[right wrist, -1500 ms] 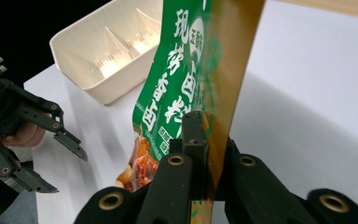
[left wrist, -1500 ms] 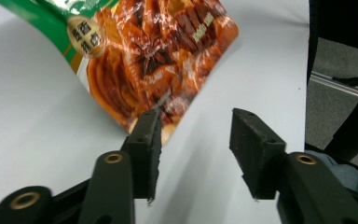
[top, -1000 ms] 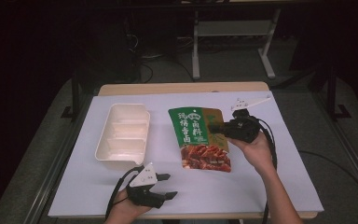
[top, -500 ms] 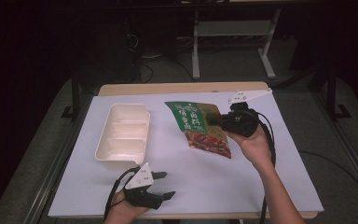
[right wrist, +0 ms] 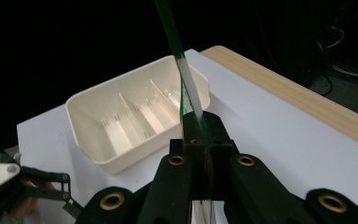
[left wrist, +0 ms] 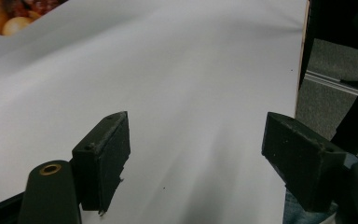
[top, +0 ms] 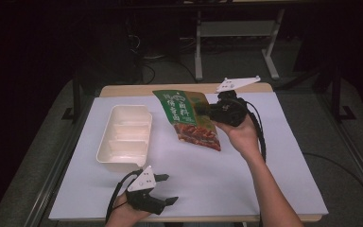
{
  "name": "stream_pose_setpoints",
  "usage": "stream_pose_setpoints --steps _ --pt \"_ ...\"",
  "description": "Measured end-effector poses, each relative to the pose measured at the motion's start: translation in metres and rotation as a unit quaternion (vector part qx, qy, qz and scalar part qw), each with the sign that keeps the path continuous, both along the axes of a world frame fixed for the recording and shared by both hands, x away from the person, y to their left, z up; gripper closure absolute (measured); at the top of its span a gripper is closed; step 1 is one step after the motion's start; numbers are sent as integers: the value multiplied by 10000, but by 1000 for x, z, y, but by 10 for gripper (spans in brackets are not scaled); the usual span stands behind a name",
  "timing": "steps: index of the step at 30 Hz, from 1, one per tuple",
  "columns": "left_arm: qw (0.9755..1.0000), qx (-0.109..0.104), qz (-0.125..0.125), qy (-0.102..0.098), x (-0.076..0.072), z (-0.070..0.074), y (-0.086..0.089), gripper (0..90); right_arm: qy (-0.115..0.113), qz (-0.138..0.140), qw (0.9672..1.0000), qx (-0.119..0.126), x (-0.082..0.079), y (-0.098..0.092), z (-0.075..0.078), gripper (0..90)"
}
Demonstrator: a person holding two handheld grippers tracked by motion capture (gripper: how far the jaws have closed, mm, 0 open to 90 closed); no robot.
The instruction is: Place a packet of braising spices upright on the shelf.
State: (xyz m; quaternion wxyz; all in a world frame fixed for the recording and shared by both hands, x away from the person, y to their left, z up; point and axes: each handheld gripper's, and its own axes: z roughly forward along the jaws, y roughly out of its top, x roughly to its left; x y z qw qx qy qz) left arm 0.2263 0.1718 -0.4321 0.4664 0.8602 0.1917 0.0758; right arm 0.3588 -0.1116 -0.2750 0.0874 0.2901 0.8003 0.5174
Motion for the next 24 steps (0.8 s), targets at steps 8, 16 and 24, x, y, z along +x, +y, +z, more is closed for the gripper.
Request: stream_pose_setpoints --steps 8,16,24 --pt "10000 -29 17 -15 0 0 2 228 -49 89 9999 97 8 17 9 900" --pt "10000 -59 38 -18 1 0 3 230 -150 173 9995 206 13 34 21 899" --pt "10000 9 -1 -43 1 -1 3 230 -216 286 9988 347 18 54 28 899"
